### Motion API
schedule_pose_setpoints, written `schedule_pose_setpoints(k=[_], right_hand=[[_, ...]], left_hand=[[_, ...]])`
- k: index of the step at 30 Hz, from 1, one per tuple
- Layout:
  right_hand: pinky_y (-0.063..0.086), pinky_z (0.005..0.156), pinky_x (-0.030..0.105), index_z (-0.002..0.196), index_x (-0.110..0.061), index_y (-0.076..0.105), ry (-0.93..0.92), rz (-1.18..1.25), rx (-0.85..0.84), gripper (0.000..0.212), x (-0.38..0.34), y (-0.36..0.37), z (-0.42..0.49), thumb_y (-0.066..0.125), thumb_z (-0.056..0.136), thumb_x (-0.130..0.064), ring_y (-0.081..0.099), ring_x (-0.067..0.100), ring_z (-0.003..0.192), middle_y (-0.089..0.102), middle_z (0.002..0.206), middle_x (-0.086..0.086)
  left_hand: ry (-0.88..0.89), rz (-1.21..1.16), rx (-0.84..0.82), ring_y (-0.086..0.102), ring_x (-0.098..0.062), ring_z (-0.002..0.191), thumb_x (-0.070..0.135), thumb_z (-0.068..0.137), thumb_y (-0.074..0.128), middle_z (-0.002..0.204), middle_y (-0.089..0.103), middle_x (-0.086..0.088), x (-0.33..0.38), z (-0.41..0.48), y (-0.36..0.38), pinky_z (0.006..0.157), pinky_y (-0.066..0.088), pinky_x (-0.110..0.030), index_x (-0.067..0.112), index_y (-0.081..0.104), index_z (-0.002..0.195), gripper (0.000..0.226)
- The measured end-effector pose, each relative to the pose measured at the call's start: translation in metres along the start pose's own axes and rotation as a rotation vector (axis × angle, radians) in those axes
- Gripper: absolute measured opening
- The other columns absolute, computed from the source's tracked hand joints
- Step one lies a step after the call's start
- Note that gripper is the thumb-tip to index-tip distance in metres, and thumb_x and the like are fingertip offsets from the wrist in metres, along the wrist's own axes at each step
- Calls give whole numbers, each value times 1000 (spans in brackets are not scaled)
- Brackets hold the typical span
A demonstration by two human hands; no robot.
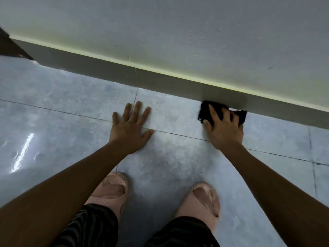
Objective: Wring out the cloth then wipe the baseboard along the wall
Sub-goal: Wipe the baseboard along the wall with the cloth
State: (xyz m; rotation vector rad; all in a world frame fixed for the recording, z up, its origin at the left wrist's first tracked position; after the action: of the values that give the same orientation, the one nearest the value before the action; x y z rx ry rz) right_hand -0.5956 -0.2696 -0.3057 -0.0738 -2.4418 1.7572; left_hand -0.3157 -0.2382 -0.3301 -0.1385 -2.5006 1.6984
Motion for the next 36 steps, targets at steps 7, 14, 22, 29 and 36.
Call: schedule_pose_setpoints(k=[7,14,22,29,36], right_hand=[[38,96,53,152,-29,1,-26,-90,-60,60,-58,-4,-5,24,99,-45,22,40,132,14,155,7],[50,84,54,152,-26,5,-307,-123,-21,56,-169,-10,1,26,102,-39,21,42,131,19,150,9],[40,94,42,150,-40,1,-323,-160,26,54,-138,-15,3,21,100,-46,26,32,131,22,153,-3],[32,101,50,151,-35,6,-285,-162,50,56,-169,-21,0,26,100,-43,27,33,130,25,152,2],[38,75,40,152,-27,7,-549,-214,6,55,-295,-30,16,27,102,-35,28,31,128,23,151,1]], left_hand=[[-17,-72,54,-17,-28,144,65,89,15,157,-23,-2,-3,-2,8,115,0,-55,32,-21,146,74],[-95,-104,194,-15,-23,144,64,85,2,158,-16,-4,-37,-2,17,115,-4,-50,25,-12,150,76],[-285,-192,188,-15,-27,144,62,91,14,157,-17,-8,-124,-11,3,114,-7,-49,26,-10,150,74],[-293,-214,141,-14,-28,144,61,91,18,158,-17,-8,-142,-16,5,114,-3,-54,29,-11,149,73],[-313,-182,200,-11,-27,145,64,90,12,159,-12,-7,-144,-16,10,114,-1,-53,31,-9,150,71]])
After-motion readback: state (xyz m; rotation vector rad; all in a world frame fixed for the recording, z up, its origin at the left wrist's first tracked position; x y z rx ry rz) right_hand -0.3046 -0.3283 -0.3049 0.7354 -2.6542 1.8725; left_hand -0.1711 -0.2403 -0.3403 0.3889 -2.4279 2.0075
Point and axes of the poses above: each hand's wrist, its own z-axis towards the middle knuckle, its own y-axis out of the palm, x = y × z, the point moved 5 cm from there along z, towards the middle knuckle
